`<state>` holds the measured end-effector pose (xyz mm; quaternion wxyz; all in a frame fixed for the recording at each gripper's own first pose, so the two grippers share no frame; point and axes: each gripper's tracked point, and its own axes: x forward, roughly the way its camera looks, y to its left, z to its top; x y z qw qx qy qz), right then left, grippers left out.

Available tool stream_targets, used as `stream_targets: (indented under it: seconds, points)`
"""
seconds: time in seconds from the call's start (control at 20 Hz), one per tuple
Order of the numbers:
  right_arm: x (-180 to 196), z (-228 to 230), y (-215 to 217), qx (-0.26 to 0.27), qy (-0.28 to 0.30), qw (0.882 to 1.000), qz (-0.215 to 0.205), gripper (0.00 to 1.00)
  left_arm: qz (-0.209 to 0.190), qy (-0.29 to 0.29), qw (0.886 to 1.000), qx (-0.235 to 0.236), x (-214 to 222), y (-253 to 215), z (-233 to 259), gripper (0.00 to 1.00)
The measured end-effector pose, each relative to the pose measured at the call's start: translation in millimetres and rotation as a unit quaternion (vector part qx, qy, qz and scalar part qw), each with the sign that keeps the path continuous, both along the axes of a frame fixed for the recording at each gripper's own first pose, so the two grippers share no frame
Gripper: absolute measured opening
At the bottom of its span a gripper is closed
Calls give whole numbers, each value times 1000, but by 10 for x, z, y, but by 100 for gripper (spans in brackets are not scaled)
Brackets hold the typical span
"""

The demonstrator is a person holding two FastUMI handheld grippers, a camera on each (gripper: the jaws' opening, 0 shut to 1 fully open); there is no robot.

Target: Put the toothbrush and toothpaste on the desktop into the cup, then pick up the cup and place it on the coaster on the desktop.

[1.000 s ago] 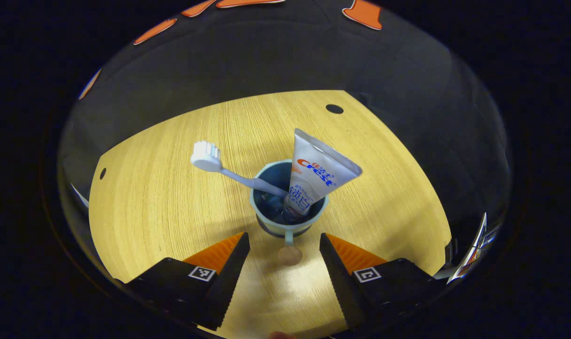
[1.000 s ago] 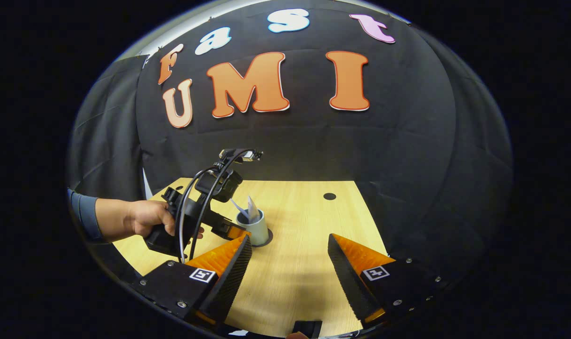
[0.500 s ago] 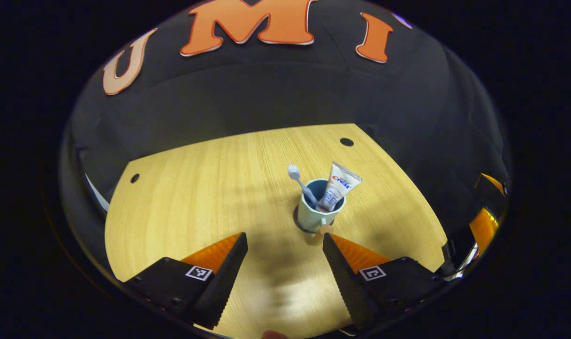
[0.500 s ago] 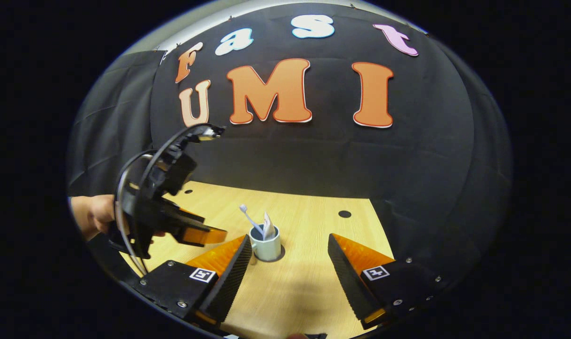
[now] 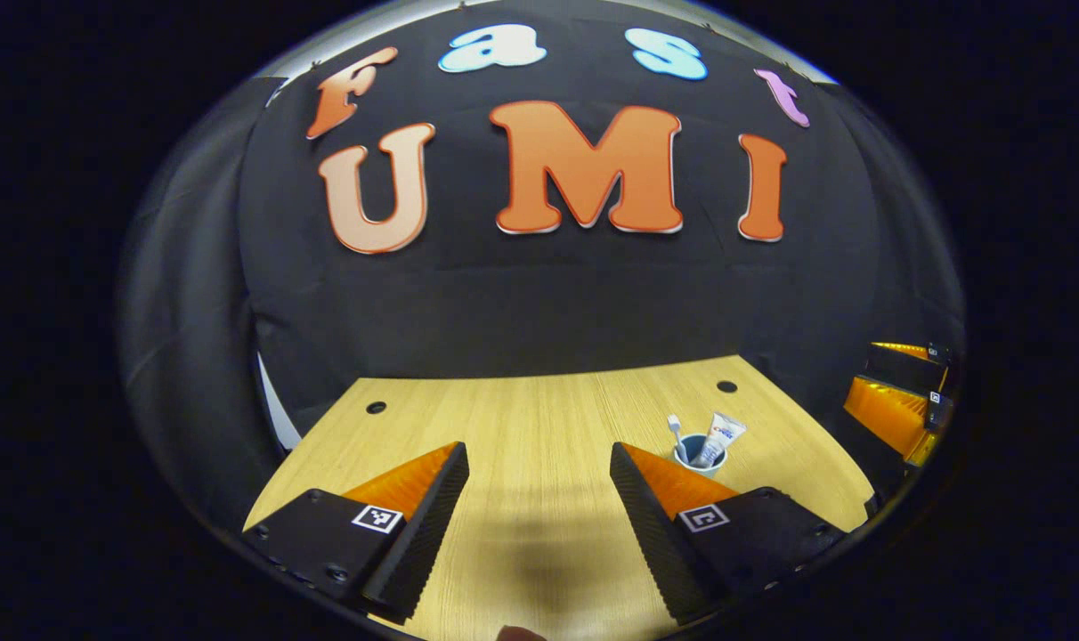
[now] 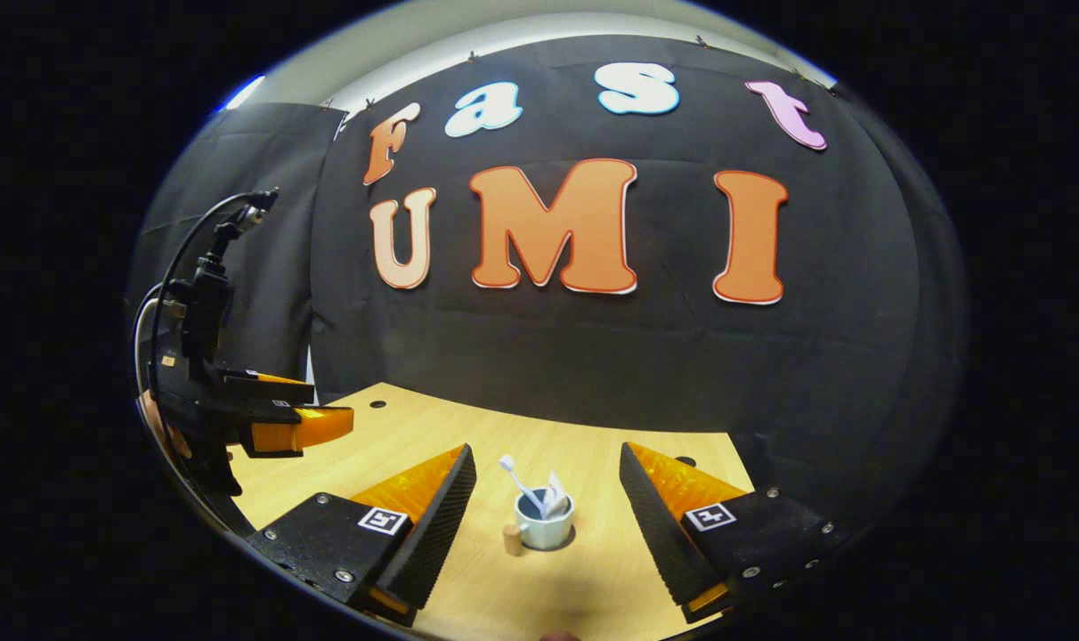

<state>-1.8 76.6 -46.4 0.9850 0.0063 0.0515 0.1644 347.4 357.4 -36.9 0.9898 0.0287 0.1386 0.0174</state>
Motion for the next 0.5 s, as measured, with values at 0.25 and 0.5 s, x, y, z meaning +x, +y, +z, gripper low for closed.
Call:
stream_targets:
  seconds: [0.25,0.5]
  points:
    - [-40,182,429,-5,-31,999,11,98,10,-101,995,5,-181,401,514,96]
    - [-63,325,666,9,-54,999,-2,97,4,-145,989,-2,-258,594,705,96]
